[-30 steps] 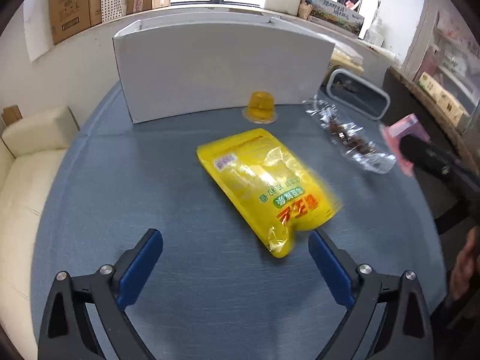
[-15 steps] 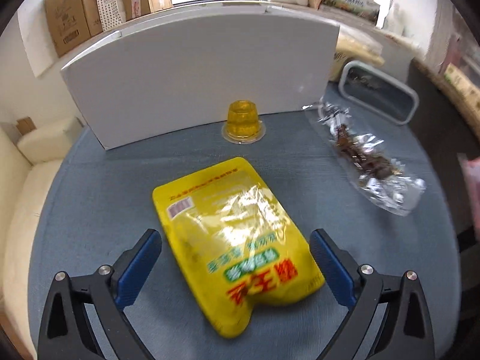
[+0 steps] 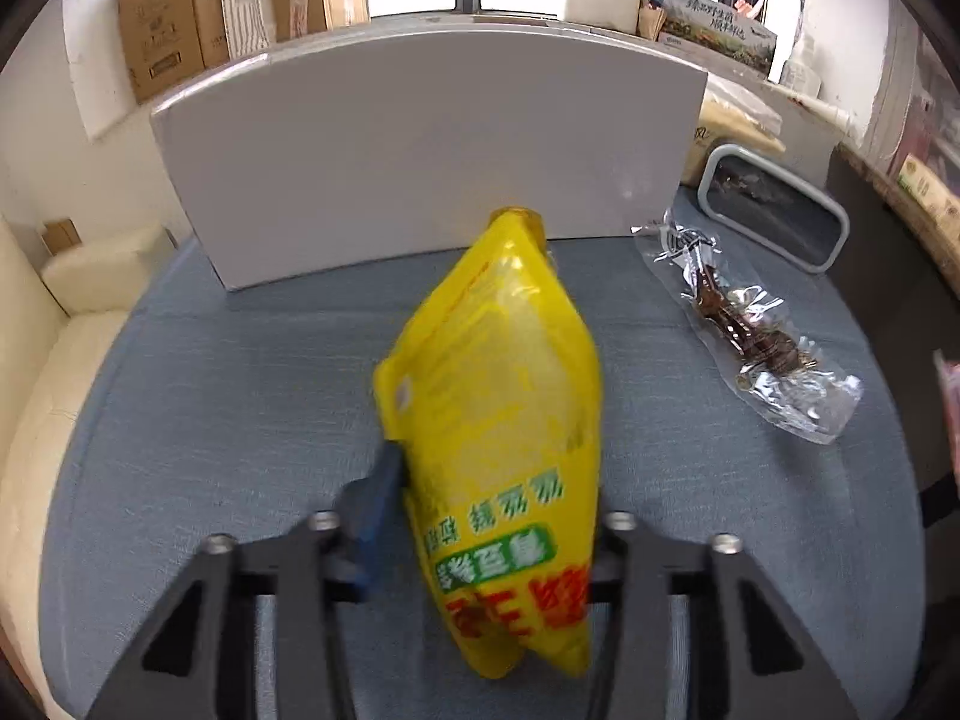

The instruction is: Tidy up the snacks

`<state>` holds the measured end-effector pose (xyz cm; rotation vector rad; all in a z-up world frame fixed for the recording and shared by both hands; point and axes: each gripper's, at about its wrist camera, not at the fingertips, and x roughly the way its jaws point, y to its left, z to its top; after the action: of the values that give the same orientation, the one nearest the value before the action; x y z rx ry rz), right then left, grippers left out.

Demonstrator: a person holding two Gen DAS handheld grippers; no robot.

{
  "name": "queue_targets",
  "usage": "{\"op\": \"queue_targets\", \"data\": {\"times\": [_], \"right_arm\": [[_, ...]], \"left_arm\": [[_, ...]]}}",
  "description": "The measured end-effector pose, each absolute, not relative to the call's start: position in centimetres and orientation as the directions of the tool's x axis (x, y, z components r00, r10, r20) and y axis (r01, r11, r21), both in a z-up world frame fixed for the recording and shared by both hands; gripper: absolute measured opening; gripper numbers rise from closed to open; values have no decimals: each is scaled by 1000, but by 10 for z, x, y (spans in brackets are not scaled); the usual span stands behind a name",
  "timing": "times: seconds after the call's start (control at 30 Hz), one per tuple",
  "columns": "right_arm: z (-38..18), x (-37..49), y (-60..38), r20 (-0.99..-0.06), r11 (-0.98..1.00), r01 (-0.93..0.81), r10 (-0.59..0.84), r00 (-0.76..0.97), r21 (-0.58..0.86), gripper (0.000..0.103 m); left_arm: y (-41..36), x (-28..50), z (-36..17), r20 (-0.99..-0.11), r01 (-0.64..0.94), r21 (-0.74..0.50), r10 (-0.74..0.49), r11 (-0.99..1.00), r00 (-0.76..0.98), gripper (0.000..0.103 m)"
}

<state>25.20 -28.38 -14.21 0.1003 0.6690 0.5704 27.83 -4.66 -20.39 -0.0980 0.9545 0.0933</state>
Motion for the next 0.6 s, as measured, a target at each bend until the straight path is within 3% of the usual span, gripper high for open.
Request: {"op": "queue_targets", "data": {"times": [0.03,0.1,0.6], "right_arm": [[-142,252,-283,-557,842,-469,532,638,266,39],[-141,251,-280,-554,839,-474,537,636,268,39],[-121,244,-256,-537,825,-510,551,638,241,39]], "left_arm": [[-42,276,-202,-817,-119,-48,29,992,576,26],[-33,271,-201,-814,-112,-81,-1,990,581,24],[-3,229,-140,-727,16,-205,-163,979,667,23]]}}
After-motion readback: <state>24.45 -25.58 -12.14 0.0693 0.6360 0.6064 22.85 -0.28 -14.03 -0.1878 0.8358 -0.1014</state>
